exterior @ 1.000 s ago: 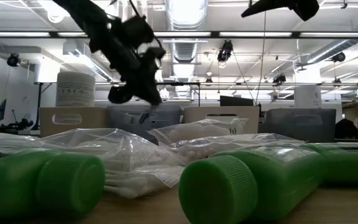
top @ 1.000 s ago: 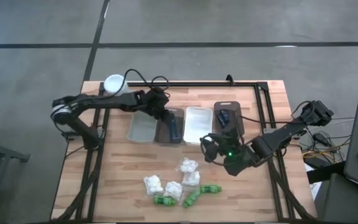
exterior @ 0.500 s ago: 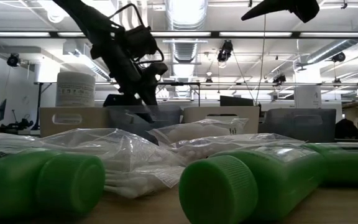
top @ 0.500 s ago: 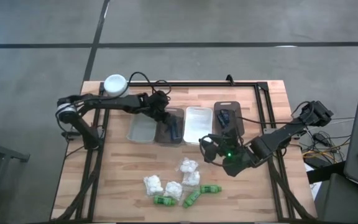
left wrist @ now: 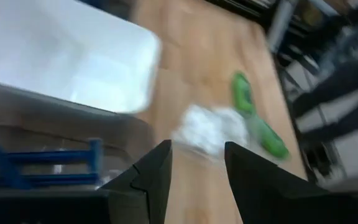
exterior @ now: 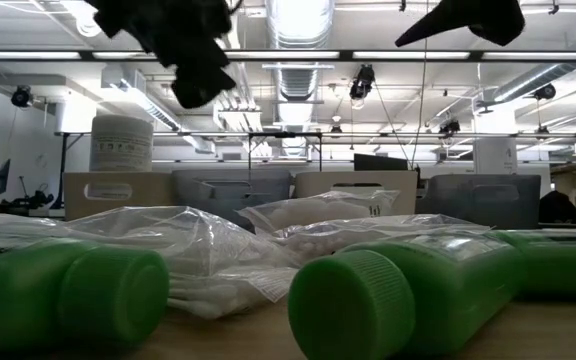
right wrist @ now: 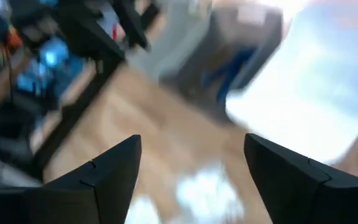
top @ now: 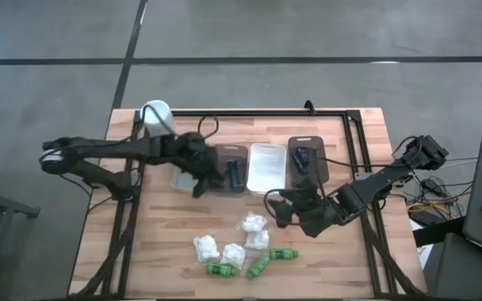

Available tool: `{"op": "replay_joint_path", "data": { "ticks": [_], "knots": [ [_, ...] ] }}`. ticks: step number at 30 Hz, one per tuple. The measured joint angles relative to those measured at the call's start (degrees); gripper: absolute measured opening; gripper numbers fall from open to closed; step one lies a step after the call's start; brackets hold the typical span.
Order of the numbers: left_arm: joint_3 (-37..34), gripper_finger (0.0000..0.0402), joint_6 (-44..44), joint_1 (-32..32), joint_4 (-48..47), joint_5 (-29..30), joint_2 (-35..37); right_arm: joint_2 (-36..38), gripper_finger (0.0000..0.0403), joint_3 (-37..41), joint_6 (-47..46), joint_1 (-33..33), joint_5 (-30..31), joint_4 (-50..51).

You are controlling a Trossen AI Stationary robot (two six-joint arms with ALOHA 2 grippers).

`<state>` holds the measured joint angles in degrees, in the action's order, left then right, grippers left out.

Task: Pick & Place Travel size toiletries
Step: Put the green shampoo into the gray bin

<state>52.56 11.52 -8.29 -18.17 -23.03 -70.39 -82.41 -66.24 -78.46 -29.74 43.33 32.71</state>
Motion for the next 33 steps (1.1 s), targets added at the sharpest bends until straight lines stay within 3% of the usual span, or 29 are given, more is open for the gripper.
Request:
{"op": "replay_joint_path", "data": {
  "ticks": [4,7,10,14,22,28,33],
  "knots": [
    [-3.4,0.0153,-2.1,5.6,-1.0,0.0,3.4,0.0,0.0265,0.0,-0.2,-0.5,-10.1,2.6],
    [-6.5,0.0152,-1.5,9.1,-0.7,1.7,5.0,0.0,0.0258,0.0,-1.2,-1.5,-12.0,4.9],
    [-9.3,0.0149,4.0,12.1,-0.3,3.9,5.4,0.0,0.0256,0.0,-2.1,-2.4,-13.5,5.4],
    [-12.4,0.0149,9.2,16.7,0.7,4.2,5.9,-0.4,0.0256,0.0,-2.9,-4.1,-20.6,5.4],
    [-16.0,0.0147,9.0,27.3,1.9,15.0,5.6,-5.4,0.0238,0.0,-7.0,-7.5,-28.4,5.8],
    [-16.4,0.0147,5.5,30.0,1.9,15.7,5.6,-9.6,0.0240,0.0,-6.7,-8.6,-32.4,5.6],
    [-16.4,0.0147,5.1,29.8,1.9,15.8,5.6,-13.2,0.0254,0.0,0.4,-9.6,-37.1,5.4]
  ]
}}
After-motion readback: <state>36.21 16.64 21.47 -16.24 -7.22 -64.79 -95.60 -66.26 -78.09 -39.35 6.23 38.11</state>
